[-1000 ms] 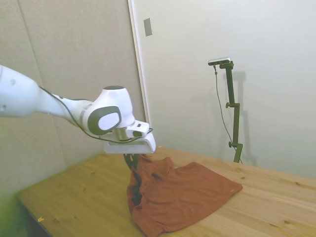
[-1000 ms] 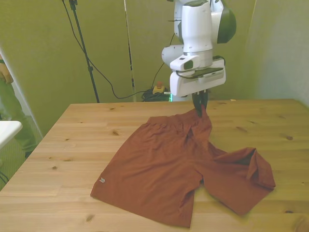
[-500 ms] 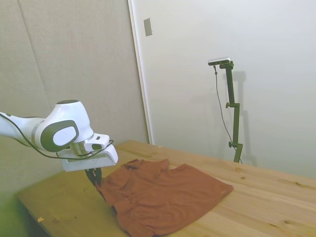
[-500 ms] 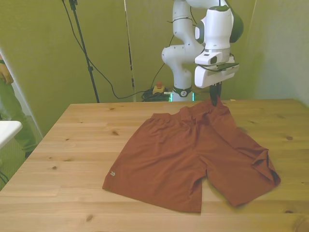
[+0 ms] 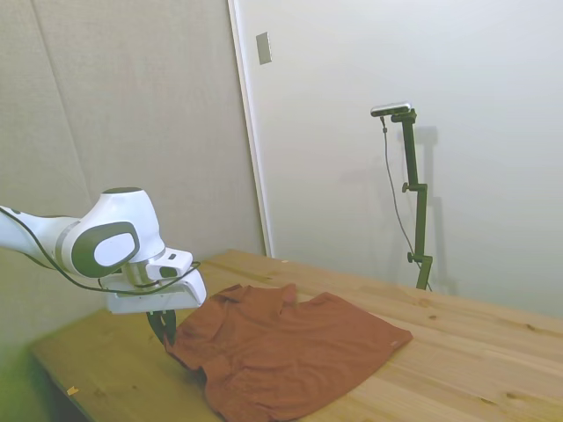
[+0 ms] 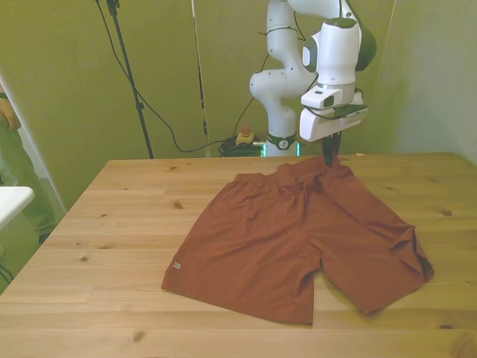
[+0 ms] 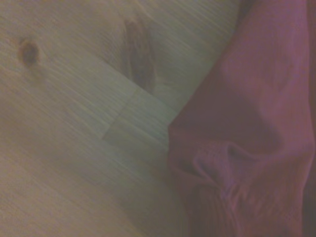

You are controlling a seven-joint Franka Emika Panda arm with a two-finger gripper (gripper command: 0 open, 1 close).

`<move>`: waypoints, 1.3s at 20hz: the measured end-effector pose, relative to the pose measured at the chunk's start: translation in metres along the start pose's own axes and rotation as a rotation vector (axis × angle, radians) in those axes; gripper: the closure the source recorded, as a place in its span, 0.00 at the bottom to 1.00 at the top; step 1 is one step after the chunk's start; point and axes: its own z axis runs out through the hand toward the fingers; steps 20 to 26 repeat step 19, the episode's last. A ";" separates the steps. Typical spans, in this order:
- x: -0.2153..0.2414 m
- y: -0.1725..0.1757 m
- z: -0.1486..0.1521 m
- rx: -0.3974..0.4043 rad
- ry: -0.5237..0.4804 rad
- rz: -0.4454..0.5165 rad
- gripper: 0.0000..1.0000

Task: Unfold the shorts

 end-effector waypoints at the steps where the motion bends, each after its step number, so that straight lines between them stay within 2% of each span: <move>1: 0.000 0.000 0.000 0.000 -0.001 0.001 0.00; 10: -0.008 -0.016 -0.013 0.001 0.008 -0.014 0.00; 14: -0.018 -0.023 -0.039 0.022 0.030 -0.008 0.00; 19: -0.020 -0.007 -0.083 0.072 0.077 0.069 0.00; 26: -0.020 -0.007 -0.083 0.072 0.077 0.069 0.00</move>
